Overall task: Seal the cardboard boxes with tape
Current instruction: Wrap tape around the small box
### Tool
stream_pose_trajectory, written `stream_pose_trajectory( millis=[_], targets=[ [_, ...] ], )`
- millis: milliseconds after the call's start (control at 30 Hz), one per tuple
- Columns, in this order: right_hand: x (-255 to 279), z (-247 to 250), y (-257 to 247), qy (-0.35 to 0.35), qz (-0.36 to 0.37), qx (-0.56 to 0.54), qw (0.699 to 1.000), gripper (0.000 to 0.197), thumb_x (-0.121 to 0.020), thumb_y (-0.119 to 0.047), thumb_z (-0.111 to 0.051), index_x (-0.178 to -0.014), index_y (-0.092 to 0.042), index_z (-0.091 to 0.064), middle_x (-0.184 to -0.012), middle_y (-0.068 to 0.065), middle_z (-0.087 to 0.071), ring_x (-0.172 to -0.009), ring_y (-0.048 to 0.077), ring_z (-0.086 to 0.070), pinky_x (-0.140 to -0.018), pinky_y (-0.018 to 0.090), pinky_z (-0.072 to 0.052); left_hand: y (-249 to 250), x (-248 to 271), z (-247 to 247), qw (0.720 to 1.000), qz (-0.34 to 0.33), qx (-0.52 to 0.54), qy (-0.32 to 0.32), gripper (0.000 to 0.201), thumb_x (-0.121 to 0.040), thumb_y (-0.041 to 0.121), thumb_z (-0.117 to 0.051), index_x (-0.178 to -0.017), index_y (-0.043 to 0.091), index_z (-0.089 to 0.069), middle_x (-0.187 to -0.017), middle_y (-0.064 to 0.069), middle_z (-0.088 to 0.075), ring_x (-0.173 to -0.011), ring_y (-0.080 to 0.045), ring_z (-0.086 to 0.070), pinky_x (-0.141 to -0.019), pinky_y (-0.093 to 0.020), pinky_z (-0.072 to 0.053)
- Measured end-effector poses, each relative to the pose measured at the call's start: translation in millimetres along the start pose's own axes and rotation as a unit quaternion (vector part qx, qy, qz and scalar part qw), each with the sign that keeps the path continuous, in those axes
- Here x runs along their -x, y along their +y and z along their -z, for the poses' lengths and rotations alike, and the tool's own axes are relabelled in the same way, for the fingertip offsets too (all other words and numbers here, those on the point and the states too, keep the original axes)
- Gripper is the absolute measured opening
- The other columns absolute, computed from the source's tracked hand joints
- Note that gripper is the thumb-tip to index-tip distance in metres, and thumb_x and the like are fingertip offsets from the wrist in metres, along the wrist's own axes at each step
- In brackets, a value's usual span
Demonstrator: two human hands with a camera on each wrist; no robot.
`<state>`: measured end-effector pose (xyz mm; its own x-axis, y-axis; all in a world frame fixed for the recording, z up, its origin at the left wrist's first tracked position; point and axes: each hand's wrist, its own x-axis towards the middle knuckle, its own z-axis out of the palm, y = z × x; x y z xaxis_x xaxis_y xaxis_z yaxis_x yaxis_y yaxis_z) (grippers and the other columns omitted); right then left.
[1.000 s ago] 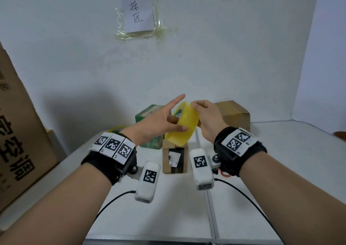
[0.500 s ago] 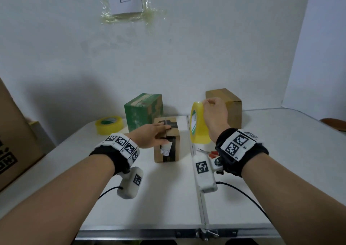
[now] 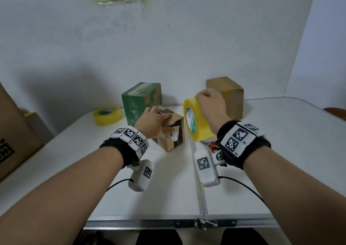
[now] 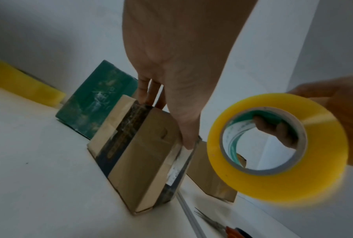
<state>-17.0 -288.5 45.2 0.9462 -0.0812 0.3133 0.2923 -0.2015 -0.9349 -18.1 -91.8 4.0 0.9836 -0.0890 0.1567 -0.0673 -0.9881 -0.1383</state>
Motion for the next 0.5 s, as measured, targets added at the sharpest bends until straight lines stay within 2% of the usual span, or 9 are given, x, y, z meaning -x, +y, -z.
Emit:
stream_pose_trajectory(
  millis=[167,200,267,333,367,400,433,467,500],
  targets=[
    [-3,-4,-5,-0.004,0.025,0.016,1.0,0.012,-0.09,-0.019,-0.054,-0.09,-0.014,-0.065,-0.087,-0.007,-0.061,-0.082,0.01,-0.054,-0.075,0.027,-0.044,14,10,6,0.998,-0.008,-0.045,0.034,0.069,-0.085,0.071,-0.048,-0.141,0.031,-0.045,-0.129,-0.011,-0.048,-0.117,-0.029,-0.044,-0.093,-0.036,-0.041],
    [-4,-4,-7,-0.004,0.034,0.022,0.999,0.012,-0.09,-0.019,-0.055,-0.09,-0.013,-0.065,-0.088,-0.007,-0.061,-0.083,0.011,-0.054,-0.075,0.027,-0.043,18,11,9,0.998,-0.009,-0.053,0.021,0.072,-0.084,0.072,-0.048,-0.142,0.03,-0.043,-0.13,-0.012,-0.047,-0.12,-0.03,-0.043,-0.095,-0.037,-0.041],
    [-6,-4,-14,-0.007,0.047,0.03,0.998,0.012,-0.09,-0.02,-0.055,-0.089,-0.014,-0.065,-0.088,-0.009,-0.061,-0.085,0.011,-0.054,-0.076,0.027,-0.043,20,10,20,0.998,-0.007,-0.044,-0.05,0.08,-0.082,0.074,-0.049,-0.148,0.031,-0.035,-0.136,-0.013,-0.043,-0.126,-0.032,-0.038,-0.101,-0.041,-0.037],
    [-9,-3,-18,-0.016,0.048,0.036,0.998,0.011,-0.09,-0.022,-0.056,-0.086,-0.017,-0.065,-0.084,-0.013,-0.061,-0.082,0.009,-0.055,-0.075,0.028,-0.045,13,6,37,0.993,0.003,0.03,-0.114,0.077,-0.085,0.067,-0.053,-0.149,0.032,-0.031,-0.142,-0.007,-0.043,-0.13,-0.03,-0.04,-0.106,-0.043,-0.037],
    [-9,-2,-19,-0.024,0.046,0.036,0.998,0.012,-0.09,-0.022,-0.056,-0.085,-0.018,-0.065,-0.084,-0.013,-0.062,-0.08,0.008,-0.055,-0.074,0.028,-0.045,9,4,47,0.989,0.007,0.086,-0.118,0.071,-0.088,0.06,-0.055,-0.149,0.03,-0.034,-0.143,-0.004,-0.046,-0.128,-0.027,-0.045,-0.106,-0.04,-0.039],
    [-10,-1,-20,-0.034,0.044,0.031,0.998,0.013,-0.09,-0.021,-0.055,-0.084,-0.018,-0.066,-0.086,-0.012,-0.064,-0.08,0.006,-0.055,-0.073,0.026,-0.045,5,3,57,0.986,0.011,0.141,-0.088,0.062,-0.092,0.052,-0.055,-0.146,0.025,-0.04,-0.142,-0.001,-0.05,-0.123,-0.022,-0.05,-0.102,-0.035,-0.042],
    [-9,-1,-21,-0.047,0.041,0.022,0.998,0.015,-0.091,-0.019,-0.054,-0.083,-0.018,-0.067,-0.09,-0.01,-0.066,-0.082,0.005,-0.055,-0.072,0.025,-0.044,2,3,67,0.98,0.02,0.195,-0.027,0.053,-0.095,0.045,-0.054,-0.142,0.021,-0.047,-0.137,0.0,-0.055,-0.113,-0.017,-0.055,-0.093,-0.029,-0.043],
    [-8,-1,-22,-0.057,0.037,0.013,0.998,0.019,-0.092,-0.016,-0.052,-0.081,-0.018,-0.068,-0.095,-0.008,-0.067,-0.083,0.005,-0.056,-0.071,0.024,-0.044,1,3,77,0.965,0.03,0.255,0.044,0.043,-0.097,0.039,-0.053,-0.135,0.019,-0.055,-0.129,0.002,-0.06,-0.102,-0.013,-0.057,-0.084,-0.024,-0.043],
    [-7,-1,-23,-0.063,0.034,0.004,0.997,0.023,-0.092,-0.014,-0.05,-0.079,-0.019,-0.068,-0.098,-0.005,-0.069,-0.085,0.006,-0.056,-0.071,0.024,-0.044,3,4,85,0.939,0.038,0.329,0.092,0.035,-0.098,0.035,-0.053,-0.128,0.02,-0.061,-0.119,0.006,-0.064,-0.094,-0.008,-0.059,-0.078,-0.02,-0.043]
  ],
)
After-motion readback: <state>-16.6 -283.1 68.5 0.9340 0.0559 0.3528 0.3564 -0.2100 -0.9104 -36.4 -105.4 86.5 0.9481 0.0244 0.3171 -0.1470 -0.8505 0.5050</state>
